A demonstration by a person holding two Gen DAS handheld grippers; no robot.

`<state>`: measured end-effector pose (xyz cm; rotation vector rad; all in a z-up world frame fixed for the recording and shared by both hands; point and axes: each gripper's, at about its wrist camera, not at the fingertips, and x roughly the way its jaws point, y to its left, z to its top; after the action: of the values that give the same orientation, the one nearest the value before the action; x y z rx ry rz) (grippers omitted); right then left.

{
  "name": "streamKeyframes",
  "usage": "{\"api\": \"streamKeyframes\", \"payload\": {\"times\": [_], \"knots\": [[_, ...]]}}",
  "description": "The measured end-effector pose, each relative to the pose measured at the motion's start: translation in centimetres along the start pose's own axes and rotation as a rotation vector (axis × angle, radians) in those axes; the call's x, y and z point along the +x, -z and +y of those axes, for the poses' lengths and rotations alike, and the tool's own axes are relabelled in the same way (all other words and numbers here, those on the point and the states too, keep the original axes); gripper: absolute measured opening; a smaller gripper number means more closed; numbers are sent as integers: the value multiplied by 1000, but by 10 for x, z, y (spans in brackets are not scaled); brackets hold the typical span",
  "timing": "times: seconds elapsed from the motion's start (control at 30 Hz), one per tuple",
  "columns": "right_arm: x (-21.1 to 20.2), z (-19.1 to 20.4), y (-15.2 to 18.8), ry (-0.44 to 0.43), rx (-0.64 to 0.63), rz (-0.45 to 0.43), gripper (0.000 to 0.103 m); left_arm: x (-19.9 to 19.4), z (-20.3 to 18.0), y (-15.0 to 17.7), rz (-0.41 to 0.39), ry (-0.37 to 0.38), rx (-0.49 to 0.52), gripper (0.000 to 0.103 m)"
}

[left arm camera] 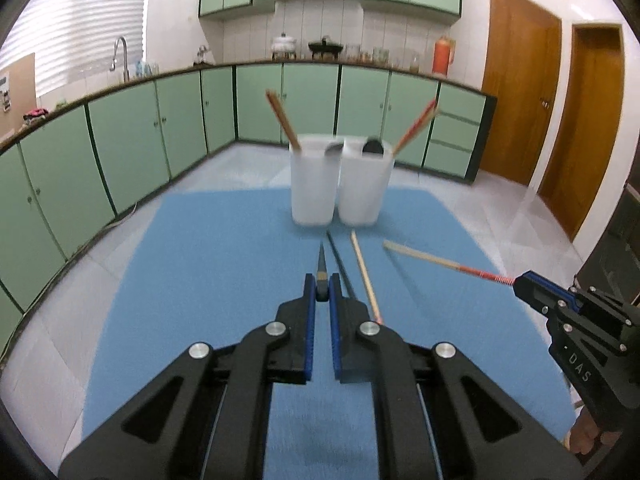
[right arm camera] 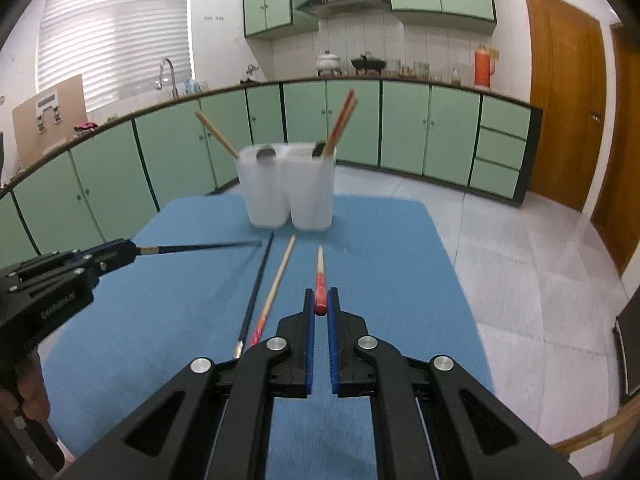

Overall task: Organize utensils
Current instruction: 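Lift the black chopstick with the left tool while the right tool carries the red-patterned chopstick to the holder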

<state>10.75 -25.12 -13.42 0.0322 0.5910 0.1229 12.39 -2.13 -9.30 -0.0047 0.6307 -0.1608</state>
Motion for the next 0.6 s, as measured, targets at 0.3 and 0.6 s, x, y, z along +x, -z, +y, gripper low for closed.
{"api": "streamKeyframes", "payload": {"times": [0.3, 0.6], "knots": [[-18, -1, -43, -52, 15, -72, 6, -16, -3, -44, -92, 36, -9, 6], [-19, -8, -86, -72, 18, -113, 6, -20, 0, -70, -121, 82, -28, 6]]}}
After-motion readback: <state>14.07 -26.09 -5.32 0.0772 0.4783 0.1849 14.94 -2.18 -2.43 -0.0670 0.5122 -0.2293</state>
